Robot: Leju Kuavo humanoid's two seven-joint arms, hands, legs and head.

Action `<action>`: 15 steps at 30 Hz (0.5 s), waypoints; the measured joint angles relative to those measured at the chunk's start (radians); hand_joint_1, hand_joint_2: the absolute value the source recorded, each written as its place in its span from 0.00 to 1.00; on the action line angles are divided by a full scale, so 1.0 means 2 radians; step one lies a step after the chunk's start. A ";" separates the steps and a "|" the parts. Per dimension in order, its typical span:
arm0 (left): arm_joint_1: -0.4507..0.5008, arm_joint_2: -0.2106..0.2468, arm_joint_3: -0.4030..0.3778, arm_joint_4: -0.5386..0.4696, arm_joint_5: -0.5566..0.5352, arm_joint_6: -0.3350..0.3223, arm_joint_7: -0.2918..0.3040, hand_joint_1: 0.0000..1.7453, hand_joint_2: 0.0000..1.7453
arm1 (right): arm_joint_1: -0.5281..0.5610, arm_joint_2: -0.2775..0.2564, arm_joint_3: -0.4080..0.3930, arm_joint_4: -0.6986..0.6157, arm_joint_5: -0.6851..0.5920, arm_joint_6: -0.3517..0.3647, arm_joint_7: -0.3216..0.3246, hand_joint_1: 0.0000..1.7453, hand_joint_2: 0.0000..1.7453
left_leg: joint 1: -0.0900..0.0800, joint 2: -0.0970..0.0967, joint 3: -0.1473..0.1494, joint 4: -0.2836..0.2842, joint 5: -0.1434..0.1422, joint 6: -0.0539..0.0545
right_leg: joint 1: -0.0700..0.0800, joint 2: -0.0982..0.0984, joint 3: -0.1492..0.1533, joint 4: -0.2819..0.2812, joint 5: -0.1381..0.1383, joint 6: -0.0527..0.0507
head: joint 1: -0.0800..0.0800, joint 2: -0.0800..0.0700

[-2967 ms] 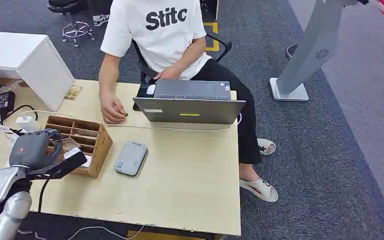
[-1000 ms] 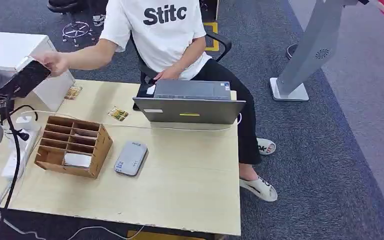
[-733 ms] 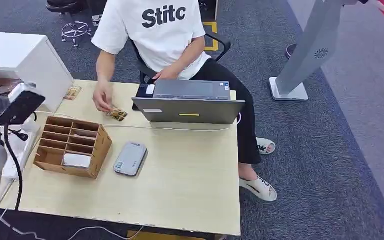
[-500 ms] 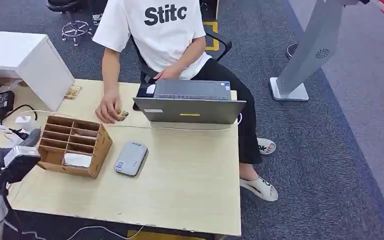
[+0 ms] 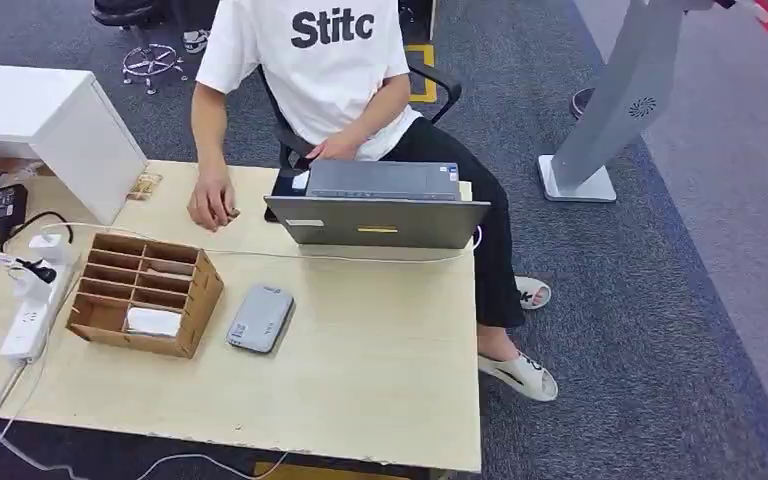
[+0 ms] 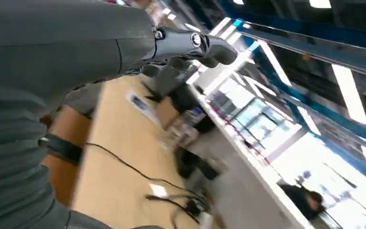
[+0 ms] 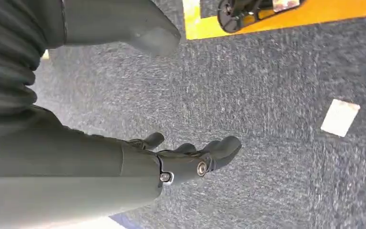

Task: Pass the card to the sensor for recognition and then transmit it.

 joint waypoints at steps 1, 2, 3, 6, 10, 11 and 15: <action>-0.012 -0.001 0.033 0.033 -0.007 0.006 0.000 0.00 1.00 | 0.000 0.000 0.000 0.000 0.001 0.000 0.000 0.00 1.00 | 0.000 0.000 0.000 0.000 0.000 0.000 | 0.000 0.000 0.000 0.000 0.000 0.000 | 0.000 0.000; -0.025 0.002 0.065 0.076 -0.008 0.011 -0.001 0.00 1.00 | -0.001 0.000 0.000 0.000 0.001 0.000 -0.001 0.00 1.00 | 0.000 0.000 0.000 0.000 0.000 0.000 | 0.000 0.000 0.000 0.000 0.000 0.000 | 0.000 0.000; -0.041 0.008 0.102 0.136 -0.003 0.016 0.001 0.00 1.00 | -0.001 0.000 0.000 0.000 0.003 0.000 -0.001 0.00 1.00 | 0.000 0.000 0.001 0.000 0.000 0.000 | 0.000 0.000 0.000 0.001 0.000 0.000 | 0.000 0.000; -0.067 0.024 0.176 0.281 0.007 0.025 0.002 0.00 1.00 | -0.002 0.000 0.000 0.000 0.006 0.001 -0.002 0.00 1.00 | 0.001 0.000 0.001 0.000 0.000 0.000 | 0.000 0.000 0.000 0.001 0.000 -0.001 | -0.002 0.000; -0.093 0.040 0.224 0.406 0.014 0.046 0.025 0.00 1.00 | -0.004 0.001 0.000 0.000 0.011 0.002 -0.002 0.00 1.00 | 0.000 -0.003 0.000 0.000 0.000 0.000 | 0.000 -0.002 0.001 0.000 0.000 -0.001 | 0.001 0.000; -0.098 0.045 0.232 0.440 0.016 0.055 0.048 0.00 1.00 | -0.005 0.002 0.000 0.000 0.015 0.003 -0.002 0.00 1.00 | 0.000 -0.003 0.000 0.000 0.000 0.000 | 0.000 -0.002 0.001 0.000 0.000 -0.001 | 0.001 0.000; -0.108 0.042 0.245 0.567 -0.016 0.089 0.161 0.00 1.00 | -0.006 0.004 0.003 0.001 0.028 0.005 0.003 0.00 1.00 | 0.000 -0.003 0.000 0.000 0.000 0.000 | 0.000 -0.002 0.001 -0.001 0.000 -0.001 | 0.001 0.000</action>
